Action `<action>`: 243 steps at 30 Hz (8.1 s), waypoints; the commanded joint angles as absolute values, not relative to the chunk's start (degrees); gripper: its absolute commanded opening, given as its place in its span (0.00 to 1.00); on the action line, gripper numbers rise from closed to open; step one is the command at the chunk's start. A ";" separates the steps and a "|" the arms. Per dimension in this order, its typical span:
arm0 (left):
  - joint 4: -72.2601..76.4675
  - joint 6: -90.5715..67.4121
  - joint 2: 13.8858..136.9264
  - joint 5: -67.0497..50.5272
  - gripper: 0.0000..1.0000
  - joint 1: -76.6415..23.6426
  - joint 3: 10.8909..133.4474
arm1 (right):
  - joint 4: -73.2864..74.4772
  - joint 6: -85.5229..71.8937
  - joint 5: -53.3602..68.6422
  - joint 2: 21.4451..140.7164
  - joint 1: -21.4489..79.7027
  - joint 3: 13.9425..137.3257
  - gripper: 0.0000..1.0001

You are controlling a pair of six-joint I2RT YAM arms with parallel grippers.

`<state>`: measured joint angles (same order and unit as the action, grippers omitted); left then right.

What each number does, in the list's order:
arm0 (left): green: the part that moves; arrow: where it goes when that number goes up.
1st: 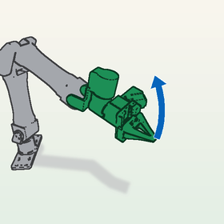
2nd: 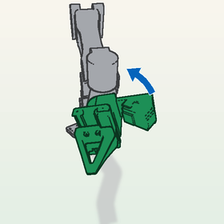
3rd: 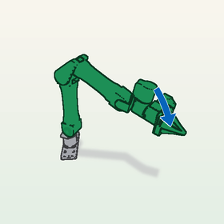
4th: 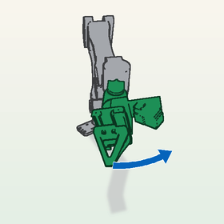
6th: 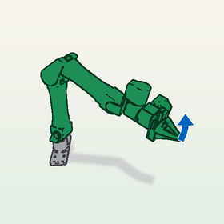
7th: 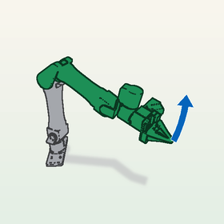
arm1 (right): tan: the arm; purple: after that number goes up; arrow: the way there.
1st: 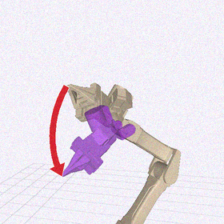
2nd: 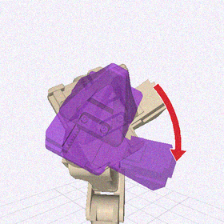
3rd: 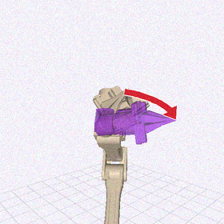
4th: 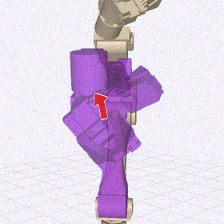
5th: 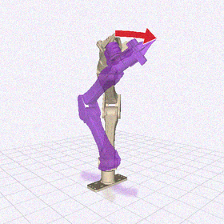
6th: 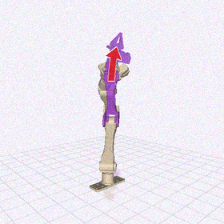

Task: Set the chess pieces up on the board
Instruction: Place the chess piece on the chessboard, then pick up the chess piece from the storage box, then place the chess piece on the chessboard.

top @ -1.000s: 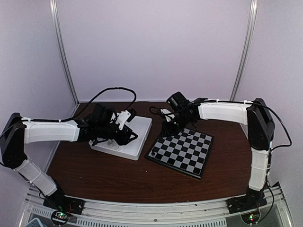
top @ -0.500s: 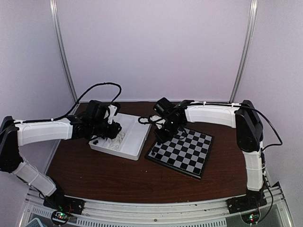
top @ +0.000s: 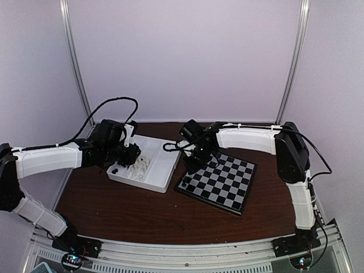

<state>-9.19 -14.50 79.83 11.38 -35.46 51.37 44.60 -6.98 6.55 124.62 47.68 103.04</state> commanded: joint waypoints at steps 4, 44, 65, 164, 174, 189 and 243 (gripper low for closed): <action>-8.31 -15.09 78.59 11.61 0.46 -34.50 50.39 | 45.70 -6.33 4.30 127.16 48.25 105.20 0.07; -20.02 -20.47 82.96 12.98 0.49 -28.77 55.62 | 27.90 -9.33 3.06 112.34 48.43 91.58 0.48; -36.04 -19.69 105.91 7.67 0.35 -21.81 79.59 | 22.17 -12.00 6.97 107.37 48.34 86.14 0.47; -36.62 -14.20 101.49 -3.27 0.00 -52.63 84.17 | 12.94 -28.03 -11.33 87.86 40.29 62.58 0.45; -35.91 -8.42 110.08 -3.21 0.00 -57.98 88.80 | 12.09 -29.67 -12.86 83.77 39.13 58.82 0.45; -36.75 -5.89 117.60 -0.89 0.00 -59.46 92.14 | 11.29 -30.39 -12.94 82.29 38.19 56.27 0.45; -38.59 -5.62 123.63 3.14 0.03 -59.48 95.98 | 10.44 -29.97 -12.35 81.91 37.57 54.67 0.45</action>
